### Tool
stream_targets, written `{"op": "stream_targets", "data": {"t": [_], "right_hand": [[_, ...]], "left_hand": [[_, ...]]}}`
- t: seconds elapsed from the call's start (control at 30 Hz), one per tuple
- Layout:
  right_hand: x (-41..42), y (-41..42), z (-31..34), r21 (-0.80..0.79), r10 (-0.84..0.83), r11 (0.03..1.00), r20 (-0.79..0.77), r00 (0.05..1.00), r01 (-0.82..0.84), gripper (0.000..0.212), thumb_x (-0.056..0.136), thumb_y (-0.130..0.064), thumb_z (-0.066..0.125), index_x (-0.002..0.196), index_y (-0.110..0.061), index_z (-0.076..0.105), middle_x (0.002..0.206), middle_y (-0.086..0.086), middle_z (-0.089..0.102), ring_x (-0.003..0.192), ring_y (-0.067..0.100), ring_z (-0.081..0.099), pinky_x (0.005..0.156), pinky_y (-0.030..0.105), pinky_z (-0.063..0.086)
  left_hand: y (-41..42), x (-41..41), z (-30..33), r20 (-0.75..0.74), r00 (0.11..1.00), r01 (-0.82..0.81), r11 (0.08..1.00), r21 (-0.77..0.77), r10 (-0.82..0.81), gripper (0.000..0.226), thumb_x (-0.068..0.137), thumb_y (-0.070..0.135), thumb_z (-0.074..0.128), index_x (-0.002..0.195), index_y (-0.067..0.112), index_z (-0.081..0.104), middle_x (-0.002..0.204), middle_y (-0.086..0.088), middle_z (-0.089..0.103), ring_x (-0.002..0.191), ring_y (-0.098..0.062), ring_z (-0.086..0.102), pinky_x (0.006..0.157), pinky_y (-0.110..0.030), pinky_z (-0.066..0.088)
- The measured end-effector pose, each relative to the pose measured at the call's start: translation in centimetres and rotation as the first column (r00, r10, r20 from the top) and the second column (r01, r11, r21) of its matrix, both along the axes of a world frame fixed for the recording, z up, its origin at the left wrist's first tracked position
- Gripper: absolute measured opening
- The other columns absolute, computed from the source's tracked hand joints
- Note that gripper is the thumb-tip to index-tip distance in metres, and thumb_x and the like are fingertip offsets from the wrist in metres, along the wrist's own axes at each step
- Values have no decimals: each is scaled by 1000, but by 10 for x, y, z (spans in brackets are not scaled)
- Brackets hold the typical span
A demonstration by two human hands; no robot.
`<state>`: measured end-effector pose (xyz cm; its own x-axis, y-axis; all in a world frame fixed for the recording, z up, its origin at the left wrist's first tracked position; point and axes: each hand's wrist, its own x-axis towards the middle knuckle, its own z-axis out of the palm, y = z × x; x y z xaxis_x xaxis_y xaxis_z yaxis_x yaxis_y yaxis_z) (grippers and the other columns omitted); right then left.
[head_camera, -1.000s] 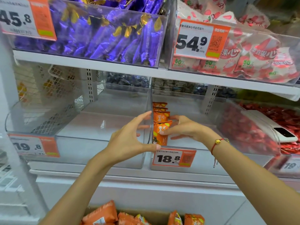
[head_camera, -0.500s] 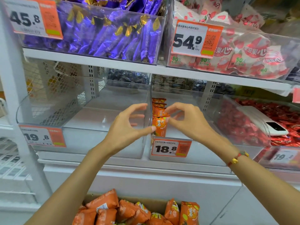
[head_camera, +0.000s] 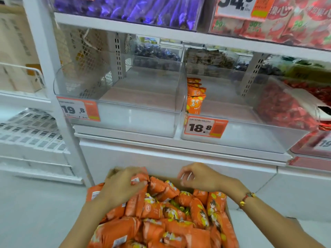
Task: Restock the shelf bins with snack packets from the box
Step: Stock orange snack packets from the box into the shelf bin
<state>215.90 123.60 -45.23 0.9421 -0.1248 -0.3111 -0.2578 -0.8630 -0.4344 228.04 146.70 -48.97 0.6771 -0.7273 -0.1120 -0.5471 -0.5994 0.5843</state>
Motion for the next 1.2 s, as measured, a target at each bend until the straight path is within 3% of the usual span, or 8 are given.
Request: {"op": "stream_targets", "data": {"t": [0.2,0.3,0.4,0.53,0.7,0.83,1.0,1.2], "right_hand": [[5,51,-39,220,123,971,-133,983,-92,67,84,-31,72,142,-18,41,139,-5,48,124,8,46,95,12,34],[5,69,-59,219,113,972,-137,984,-82,74,85,-37,70,147,-17,34,150,-1,38,135,15,39,108,22,33],[4,75,-75,149,69,986,22,997,-71,62,85,-36,70,138,-15,48,132,2,54,112,13,51,92,19,40],[4,64,-67,305,-50,952,130,990,8,28,84,-20,72,112,-14,70,89,-6,62,81,8,55,70,12,42],[-6,14,-37,195,-52,979,-20,998,55,25,87,-6,63,110,-12,69,93,4,69,73,4,57,76,19,46],[-25,-28,-22,29,-177,984,-34,984,178,21,88,-15,64,107,-13,69,102,5,70,81,7,57,78,20,46],[-45,-54,-38,-115,-455,887,-38,890,448,12,87,-25,63,96,-17,63,105,5,66,81,18,57,73,29,48],[-68,-61,-73,-201,-569,817,-131,812,540,62,83,-33,70,131,-6,41,131,17,42,115,30,50,90,35,47]], "left_hand": [[17,-3,-28,-84,996,16,997,81,-9,27,92,23,57,116,31,66,100,17,69,94,-3,63,83,-23,49],[20,-5,-30,-109,994,16,992,125,-2,21,96,24,53,110,27,68,100,8,68,97,-12,64,85,-28,49],[13,-12,-22,-210,976,-41,996,73,56,37,100,42,43,84,19,66,82,3,68,85,-17,64,82,-36,49],[-4,-25,-12,-118,993,1,972,235,27,53,81,64,60,114,23,63,108,7,64,102,-14,58,85,-28,45],[-17,-32,-12,-7,1000,27,939,343,-26,51,78,48,72,116,19,53,93,5,53,94,-19,55,74,-30,43],[-19,-22,-4,-195,973,-102,988,116,123,48,76,34,79,114,20,53,104,3,55,94,-15,54,76,-27,42],[-23,-28,14,-703,699,-339,927,-164,131,58,86,24,70,137,14,47,122,-6,62,99,-16,66,79,-23,55],[-39,-50,10,-926,377,-401,903,-155,9,22,98,12,50,120,9,52,121,-17,58,97,-25,62,67,-21,57]]}}
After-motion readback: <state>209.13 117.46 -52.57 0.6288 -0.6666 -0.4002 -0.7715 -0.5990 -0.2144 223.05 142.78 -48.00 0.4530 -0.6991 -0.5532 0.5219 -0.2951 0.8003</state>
